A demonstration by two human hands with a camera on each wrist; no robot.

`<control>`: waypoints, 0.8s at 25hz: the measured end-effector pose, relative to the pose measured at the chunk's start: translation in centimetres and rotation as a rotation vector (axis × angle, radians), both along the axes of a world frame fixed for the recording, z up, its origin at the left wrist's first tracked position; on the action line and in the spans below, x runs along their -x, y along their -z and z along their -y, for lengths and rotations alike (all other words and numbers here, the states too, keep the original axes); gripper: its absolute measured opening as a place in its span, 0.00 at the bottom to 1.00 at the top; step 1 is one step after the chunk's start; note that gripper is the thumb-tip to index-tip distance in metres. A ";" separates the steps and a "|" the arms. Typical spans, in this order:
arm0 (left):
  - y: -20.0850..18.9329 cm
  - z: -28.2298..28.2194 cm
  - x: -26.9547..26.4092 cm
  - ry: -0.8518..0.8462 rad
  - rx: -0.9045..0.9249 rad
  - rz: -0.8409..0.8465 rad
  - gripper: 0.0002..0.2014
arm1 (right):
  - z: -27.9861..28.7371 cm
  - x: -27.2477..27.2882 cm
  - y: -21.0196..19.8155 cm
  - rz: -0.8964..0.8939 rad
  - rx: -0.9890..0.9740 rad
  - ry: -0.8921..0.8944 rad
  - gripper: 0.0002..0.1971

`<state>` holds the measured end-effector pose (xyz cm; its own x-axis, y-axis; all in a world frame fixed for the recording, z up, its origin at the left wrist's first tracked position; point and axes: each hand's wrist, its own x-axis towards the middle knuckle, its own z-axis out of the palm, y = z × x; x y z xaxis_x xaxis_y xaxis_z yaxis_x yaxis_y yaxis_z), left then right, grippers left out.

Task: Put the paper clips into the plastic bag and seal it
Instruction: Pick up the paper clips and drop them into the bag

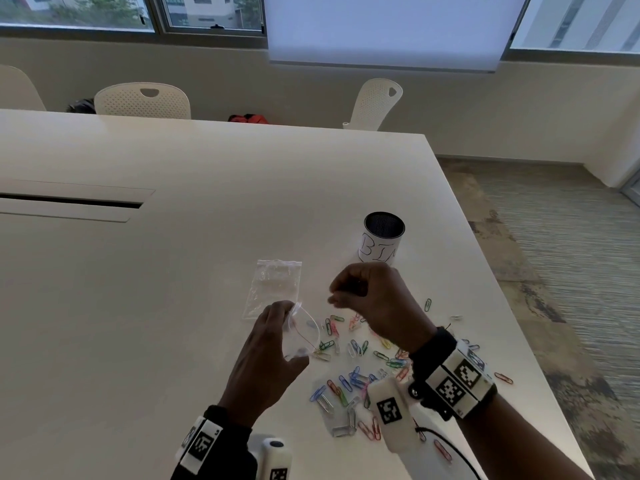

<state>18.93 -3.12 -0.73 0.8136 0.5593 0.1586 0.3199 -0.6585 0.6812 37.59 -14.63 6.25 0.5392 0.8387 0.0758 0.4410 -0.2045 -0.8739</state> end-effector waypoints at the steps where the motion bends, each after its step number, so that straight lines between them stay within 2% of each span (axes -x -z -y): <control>1: -0.1 -0.2 0.2 -0.015 0.004 0.005 0.32 | -0.1 -0.9 0.8 0.076 0.017 0.051 0.05; 4: -0.7 -0.9 1.0 -0.078 0.021 0.022 0.33 | -0.7 -2.6 3.0 0.275 0.183 0.034 0.07; 9: -1.2 -1.4 1.7 -0.121 0.029 0.026 0.33 | -2.3 -0.8 4.8 0.350 0.421 -0.354 0.31; 11: -1.3 -1.4 1.6 -0.118 0.033 0.019 0.33 | -2.9 0.2 5.4 0.407 0.472 -0.468 0.34; 13: -1.2 -1.2 1.5 -0.113 0.025 0.015 0.33 | -3.1 0.6 6.1 0.483 0.465 -0.521 0.28; 16: -1.1 -1.1 1.4 -0.113 0.026 0.016 0.32 | -2.7 -0.1 6.4 0.486 0.426 -0.522 0.14; 20: -1.2 -1.0 1.3 -0.106 0.039 0.005 0.32 | -1.6 -2.1 6.1 0.498 0.435 -0.501 0.07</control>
